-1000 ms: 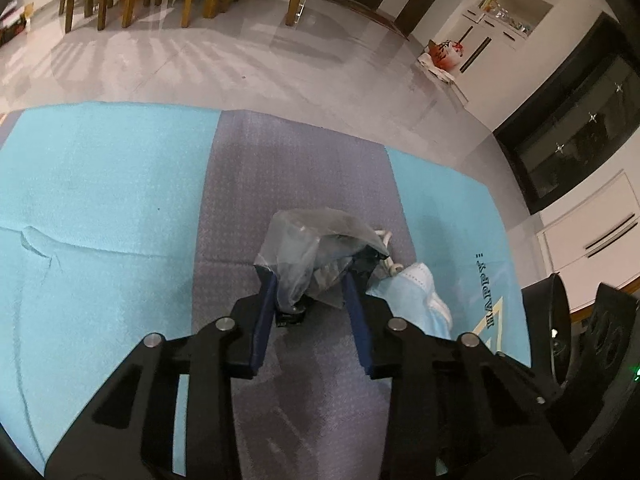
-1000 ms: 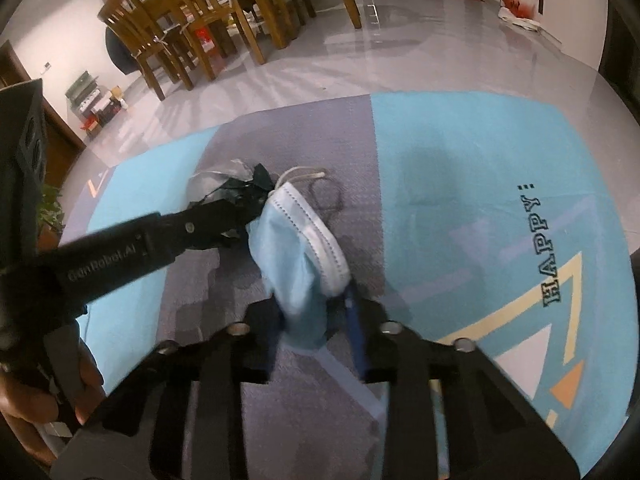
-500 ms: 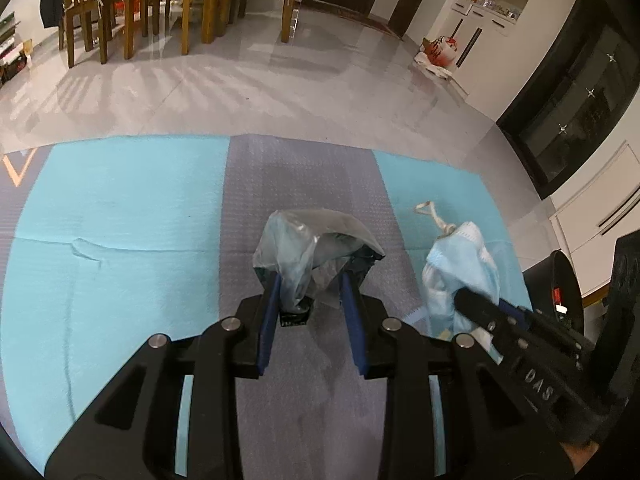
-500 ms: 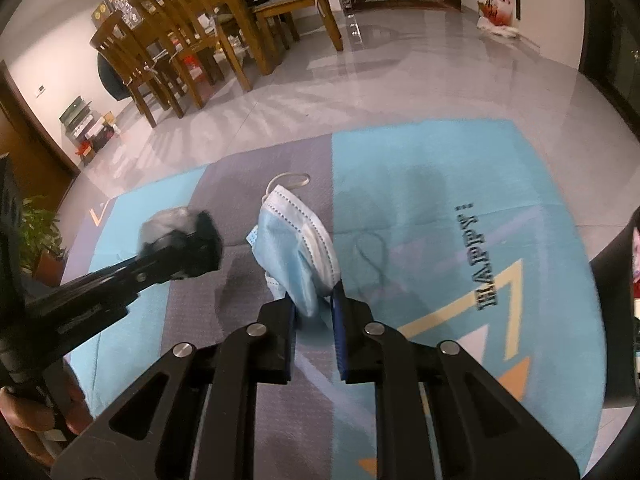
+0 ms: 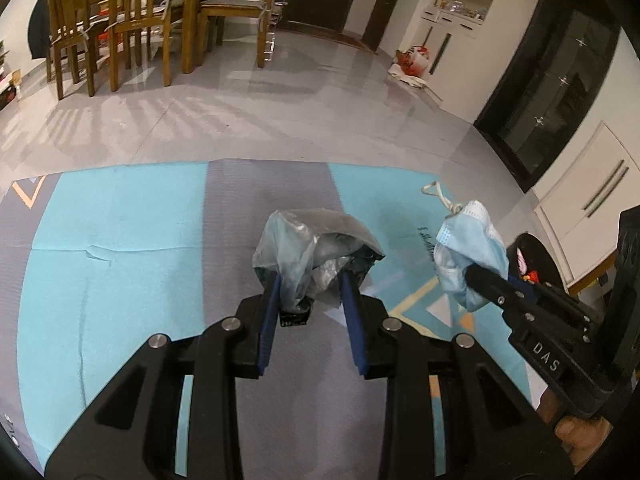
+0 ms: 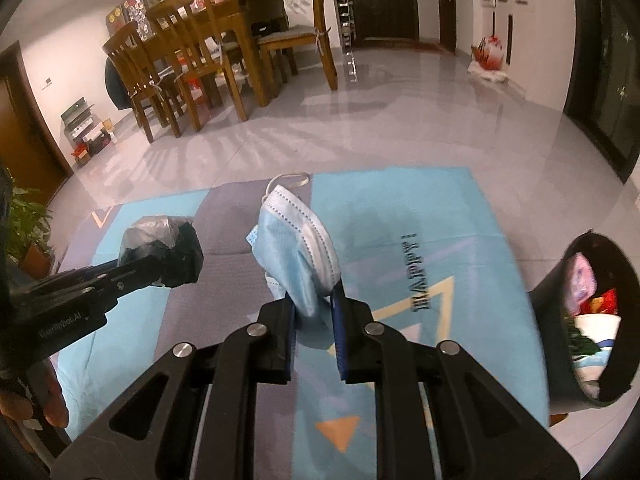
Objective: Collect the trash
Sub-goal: 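Carry the clear bag and blue mask over the black bin with both tools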
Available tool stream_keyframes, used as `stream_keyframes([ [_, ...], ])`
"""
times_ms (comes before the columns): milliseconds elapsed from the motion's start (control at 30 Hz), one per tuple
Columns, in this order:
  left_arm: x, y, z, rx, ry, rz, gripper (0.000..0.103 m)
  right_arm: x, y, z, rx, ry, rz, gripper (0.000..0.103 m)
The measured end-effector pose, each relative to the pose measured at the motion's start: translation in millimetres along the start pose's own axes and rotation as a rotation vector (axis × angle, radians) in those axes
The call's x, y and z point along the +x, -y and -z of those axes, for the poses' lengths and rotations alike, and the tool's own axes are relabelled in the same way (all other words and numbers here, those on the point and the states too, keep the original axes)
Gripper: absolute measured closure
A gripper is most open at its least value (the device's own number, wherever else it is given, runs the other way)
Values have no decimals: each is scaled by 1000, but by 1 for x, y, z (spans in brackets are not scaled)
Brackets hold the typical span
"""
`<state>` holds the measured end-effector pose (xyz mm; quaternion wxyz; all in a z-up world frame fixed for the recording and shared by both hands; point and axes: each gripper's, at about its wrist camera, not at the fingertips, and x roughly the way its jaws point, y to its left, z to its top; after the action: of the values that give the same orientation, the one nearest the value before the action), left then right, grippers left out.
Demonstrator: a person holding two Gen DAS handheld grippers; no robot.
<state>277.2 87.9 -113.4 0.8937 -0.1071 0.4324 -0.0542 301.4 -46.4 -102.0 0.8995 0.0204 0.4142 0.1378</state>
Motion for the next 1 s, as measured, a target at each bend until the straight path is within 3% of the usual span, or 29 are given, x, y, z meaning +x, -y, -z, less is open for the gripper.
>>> stream_keyframes([
  [500, -17, 70, 20, 145, 19, 90, 71, -57, 48, 16, 48, 81, 41, 86],
  [1000, -16, 129, 41, 282, 37, 130, 71, -97, 98, 34, 106, 149, 131, 86],
])
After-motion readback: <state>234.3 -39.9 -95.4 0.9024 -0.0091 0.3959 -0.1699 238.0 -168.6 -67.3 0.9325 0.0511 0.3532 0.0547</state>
